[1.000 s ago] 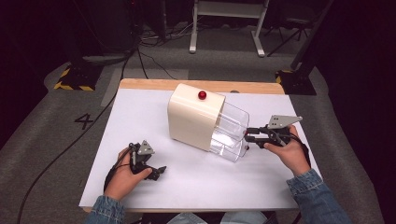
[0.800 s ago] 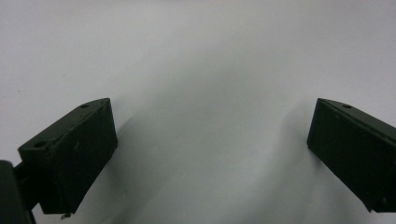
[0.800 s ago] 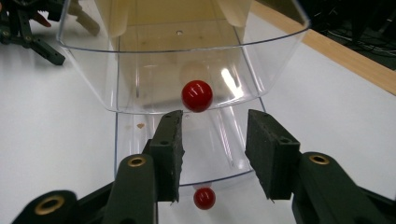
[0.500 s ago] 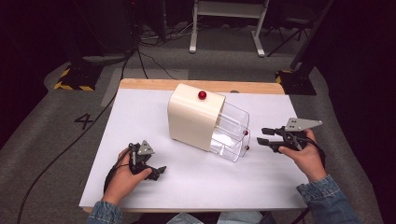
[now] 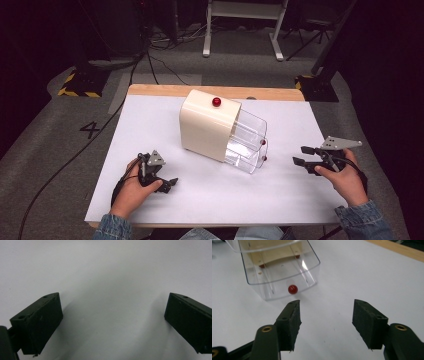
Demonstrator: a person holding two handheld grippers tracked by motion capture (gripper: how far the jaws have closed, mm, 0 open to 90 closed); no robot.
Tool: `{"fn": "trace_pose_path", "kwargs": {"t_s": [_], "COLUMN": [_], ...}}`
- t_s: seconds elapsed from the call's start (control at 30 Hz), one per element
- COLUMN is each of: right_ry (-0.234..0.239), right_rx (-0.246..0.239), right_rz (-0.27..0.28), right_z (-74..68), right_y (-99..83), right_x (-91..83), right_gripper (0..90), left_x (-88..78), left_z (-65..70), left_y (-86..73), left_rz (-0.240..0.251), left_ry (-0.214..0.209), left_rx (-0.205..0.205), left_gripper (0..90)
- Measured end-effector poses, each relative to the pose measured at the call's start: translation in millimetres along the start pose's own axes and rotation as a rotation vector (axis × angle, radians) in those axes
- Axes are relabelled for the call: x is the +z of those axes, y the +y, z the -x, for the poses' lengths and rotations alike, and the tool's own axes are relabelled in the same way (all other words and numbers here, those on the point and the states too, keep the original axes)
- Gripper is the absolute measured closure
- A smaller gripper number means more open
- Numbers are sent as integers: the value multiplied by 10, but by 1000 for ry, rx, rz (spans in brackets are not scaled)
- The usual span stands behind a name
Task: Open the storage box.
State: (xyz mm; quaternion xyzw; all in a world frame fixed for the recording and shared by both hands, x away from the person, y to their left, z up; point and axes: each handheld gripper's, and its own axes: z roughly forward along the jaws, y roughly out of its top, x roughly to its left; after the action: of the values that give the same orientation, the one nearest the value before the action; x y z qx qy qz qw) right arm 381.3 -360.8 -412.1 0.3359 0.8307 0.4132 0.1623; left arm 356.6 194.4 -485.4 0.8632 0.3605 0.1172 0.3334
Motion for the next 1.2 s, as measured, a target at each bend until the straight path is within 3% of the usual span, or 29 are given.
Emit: {"fn": "trace_pose_path", "kwargs": {"t_s": [0.17,0.5,0.63,0.83,0.93,1.0,1.2], "right_ry": [-35,-86,-92,-78,-80,-88,-108], "right_rx": [-4,35,32,-28,-21,-26,25], "right_rz": [-49,-121,-131,-93,-73,-90,-96], "right_z": [4,-5,-9,-74,-76,-73,-30], "right_y": [-153,-462,-569,-650,-684,-708,-724], "right_x": [-69,-73,-36,67,132,166,192], "right_gripper": [380,366,364,342,322,282,169], "left_x": [0,0,0,0,0,0,1], "left_z": [0,-4,-4,-4,-4,-4,1], "left_y": [0,3,3,4,3,3,1], "left_rz": [0,-2,-3,-3,-2,-3,-2], "left_ry": [-1,0,-1,-1,0,0,0], "left_rx": [0,2,2,2,2,3,0], "left_gripper": [17,17,17,17,17,17,16]}}
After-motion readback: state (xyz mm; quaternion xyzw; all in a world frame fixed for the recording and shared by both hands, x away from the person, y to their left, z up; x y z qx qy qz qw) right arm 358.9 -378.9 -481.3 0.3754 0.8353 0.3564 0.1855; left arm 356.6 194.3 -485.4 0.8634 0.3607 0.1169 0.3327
